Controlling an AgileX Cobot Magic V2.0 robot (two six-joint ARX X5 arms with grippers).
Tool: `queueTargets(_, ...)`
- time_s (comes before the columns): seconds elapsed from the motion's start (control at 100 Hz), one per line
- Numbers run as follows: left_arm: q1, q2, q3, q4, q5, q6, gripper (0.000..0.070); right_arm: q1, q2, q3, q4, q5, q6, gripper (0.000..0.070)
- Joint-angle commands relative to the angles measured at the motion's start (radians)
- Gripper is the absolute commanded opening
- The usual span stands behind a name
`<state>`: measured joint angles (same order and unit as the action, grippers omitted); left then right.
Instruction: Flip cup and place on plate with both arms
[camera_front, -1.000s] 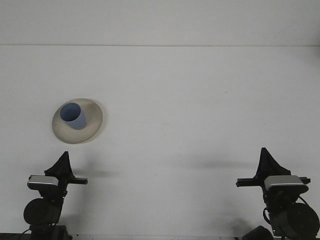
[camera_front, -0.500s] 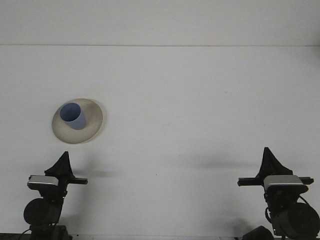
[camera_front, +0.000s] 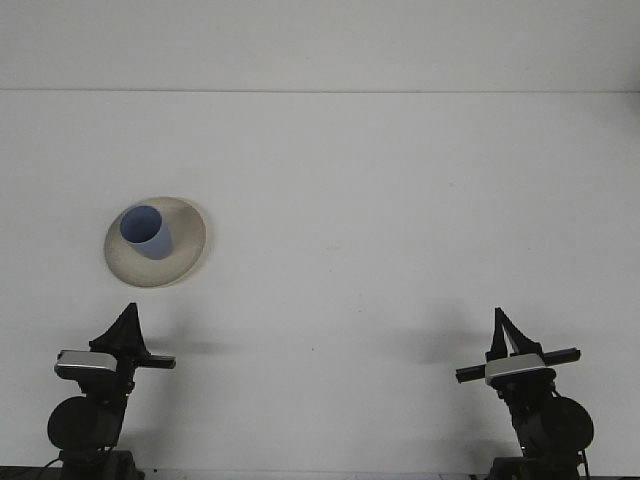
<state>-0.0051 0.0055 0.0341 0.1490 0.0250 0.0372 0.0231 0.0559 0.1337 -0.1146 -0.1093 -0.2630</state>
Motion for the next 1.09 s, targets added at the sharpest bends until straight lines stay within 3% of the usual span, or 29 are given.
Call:
queueTargets(0.0,-0.002,0.000,-0.020,0.010,-0.003,-0.004,0.0013,-0.007,-0.035,-0.030,0.018,-0.003,-0.050,0.0000)
queueTargets(0.17,-0.002,-0.001,-0.020,0.010,-0.003,-0.004,0.0013,-0.022,-0.055,-0.122,0.069,-0.001,-0.052,0.0000)
queueTargets(1.08,-0.002,-0.001,-0.020,0.010,-0.003,-0.004,0.0013,-0.022,-0.055,-0.121,0.078,0.004,-0.048,0.0000)
